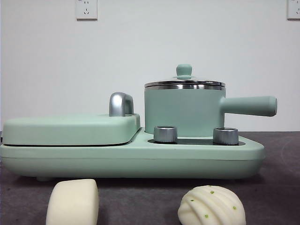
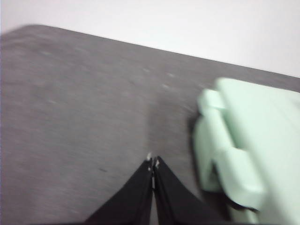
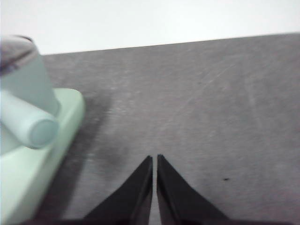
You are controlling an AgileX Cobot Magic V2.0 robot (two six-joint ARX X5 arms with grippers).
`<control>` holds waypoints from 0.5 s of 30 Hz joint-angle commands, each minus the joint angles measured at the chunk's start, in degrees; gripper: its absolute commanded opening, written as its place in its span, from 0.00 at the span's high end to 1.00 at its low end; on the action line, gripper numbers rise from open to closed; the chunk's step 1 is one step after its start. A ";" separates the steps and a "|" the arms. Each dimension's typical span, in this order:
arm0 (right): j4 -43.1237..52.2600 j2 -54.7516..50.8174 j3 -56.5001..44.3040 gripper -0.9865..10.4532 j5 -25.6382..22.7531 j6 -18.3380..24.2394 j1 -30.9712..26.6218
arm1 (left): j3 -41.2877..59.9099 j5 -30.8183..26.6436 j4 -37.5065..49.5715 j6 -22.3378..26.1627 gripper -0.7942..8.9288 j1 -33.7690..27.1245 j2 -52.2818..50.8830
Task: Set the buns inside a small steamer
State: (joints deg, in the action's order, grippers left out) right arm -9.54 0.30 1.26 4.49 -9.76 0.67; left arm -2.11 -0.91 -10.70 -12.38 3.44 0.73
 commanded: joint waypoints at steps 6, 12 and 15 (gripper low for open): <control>-2.64 1.36 12.07 0.90 0.39 -11.39 0.42 | -10.69 3.13 -0.44 -5.86 0.91 3.10 8.02; -10.14 8.31 26.69 0.90 4.57 -10.88 0.39 | -23.63 7.85 -2.23 -6.10 0.91 5.01 20.09; -14.64 12.87 33.86 0.90 8.87 -8.52 0.39 | -30.71 10.49 -4.09 -4.92 0.91 5.53 26.38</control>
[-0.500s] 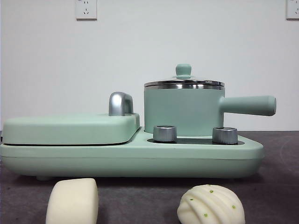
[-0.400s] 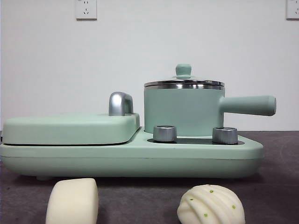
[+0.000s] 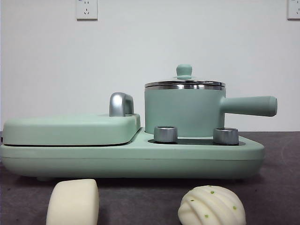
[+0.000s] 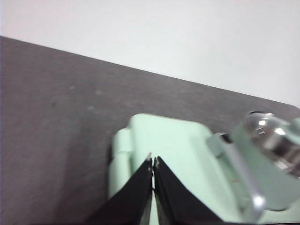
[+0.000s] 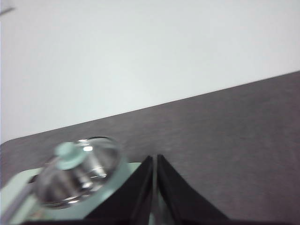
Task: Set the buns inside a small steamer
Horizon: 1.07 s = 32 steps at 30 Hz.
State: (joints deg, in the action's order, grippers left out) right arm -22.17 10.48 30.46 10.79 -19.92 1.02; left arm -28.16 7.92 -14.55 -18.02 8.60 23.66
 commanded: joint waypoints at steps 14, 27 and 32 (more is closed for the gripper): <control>-15.19 22.88 25.11 0.90 28.85 21.11 0.04 | -28.09 24.79 -11.52 10.25 0.91 3.13 24.74; -16.11 27.65 25.16 0.82 31.63 20.59 0.04 | -29.44 27.23 -11.17 11.37 0.75 4.81 27.45; -16.13 27.65 25.16 0.54 31.17 20.52 0.04 | -29.44 27.21 -11.13 11.37 0.42 4.81 27.52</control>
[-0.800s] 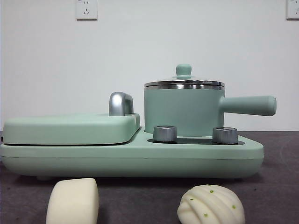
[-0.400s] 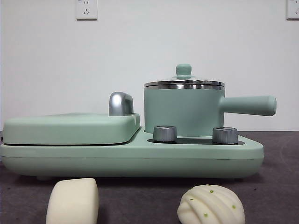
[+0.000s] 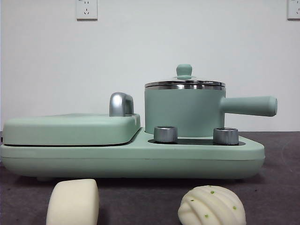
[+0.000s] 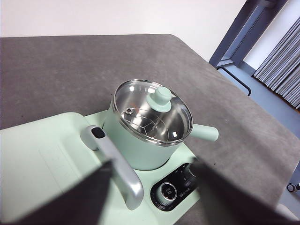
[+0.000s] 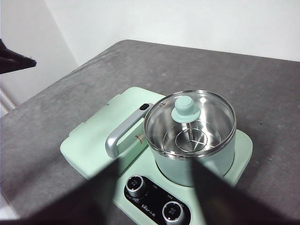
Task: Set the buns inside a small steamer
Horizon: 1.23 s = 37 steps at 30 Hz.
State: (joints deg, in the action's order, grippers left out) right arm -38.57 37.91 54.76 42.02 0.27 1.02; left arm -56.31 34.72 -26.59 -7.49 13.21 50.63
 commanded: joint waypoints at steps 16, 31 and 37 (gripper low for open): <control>0.28 0.15 0.85 0.51 1.66 -4.61 0.04 | -3.61 0.39 2.14 0.39 0.41 2.03 6.25; -0.63 -0.98 0.85 0.51 3.58 -6.27 0.04 | -32.37 -4.90 -5.86 10.01 0.41 12.70 38.21; -0.63 -0.98 0.85 0.51 3.56 -6.34 0.04 | -41.64 -10.38 -7.43 12.85 0.41 17.40 48.83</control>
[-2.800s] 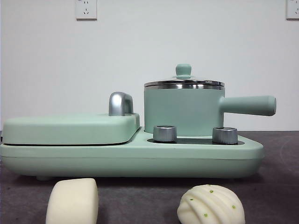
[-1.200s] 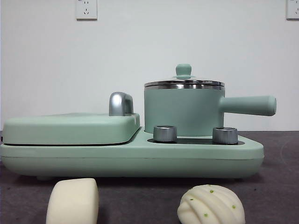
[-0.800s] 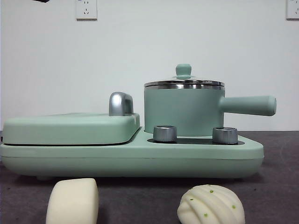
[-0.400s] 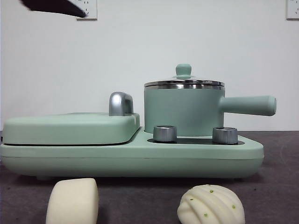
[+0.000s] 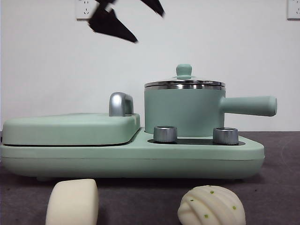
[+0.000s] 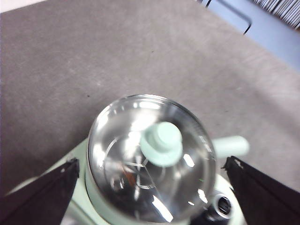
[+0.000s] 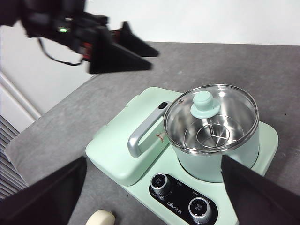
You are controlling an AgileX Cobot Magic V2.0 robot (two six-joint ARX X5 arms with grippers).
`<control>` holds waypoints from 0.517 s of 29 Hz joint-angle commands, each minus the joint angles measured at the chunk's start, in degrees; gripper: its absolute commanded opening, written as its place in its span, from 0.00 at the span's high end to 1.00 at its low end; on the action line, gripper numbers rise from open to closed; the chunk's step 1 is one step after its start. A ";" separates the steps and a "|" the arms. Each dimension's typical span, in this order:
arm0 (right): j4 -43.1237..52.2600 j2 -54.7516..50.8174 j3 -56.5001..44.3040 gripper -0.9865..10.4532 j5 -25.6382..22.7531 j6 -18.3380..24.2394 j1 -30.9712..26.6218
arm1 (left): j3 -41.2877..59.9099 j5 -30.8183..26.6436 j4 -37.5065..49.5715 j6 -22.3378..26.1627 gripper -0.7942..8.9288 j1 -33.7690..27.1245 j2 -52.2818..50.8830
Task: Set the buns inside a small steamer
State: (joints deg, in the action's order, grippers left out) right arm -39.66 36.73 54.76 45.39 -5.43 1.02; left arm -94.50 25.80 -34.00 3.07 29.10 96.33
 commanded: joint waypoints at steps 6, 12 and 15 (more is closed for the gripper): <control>0.48 0.22 0.85 0.51 -0.02 -0.61 0.04 | -6.54 -5.73 1.64 2.36 0.41 4.98 9.25; 0.46 0.22 0.85 0.51 -0.02 -0.63 0.04 | -6.54 -7.56 3.39 5.49 0.42 8.11 13.11; 0.46 0.22 0.85 0.51 -0.02 -0.63 0.04 | -6.54 -8.61 4.22 5.51 0.45 8.44 13.51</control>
State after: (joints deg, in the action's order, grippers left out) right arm -39.66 36.73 54.76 45.28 -5.45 1.02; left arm -99.20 17.23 -30.26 7.88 37.19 108.60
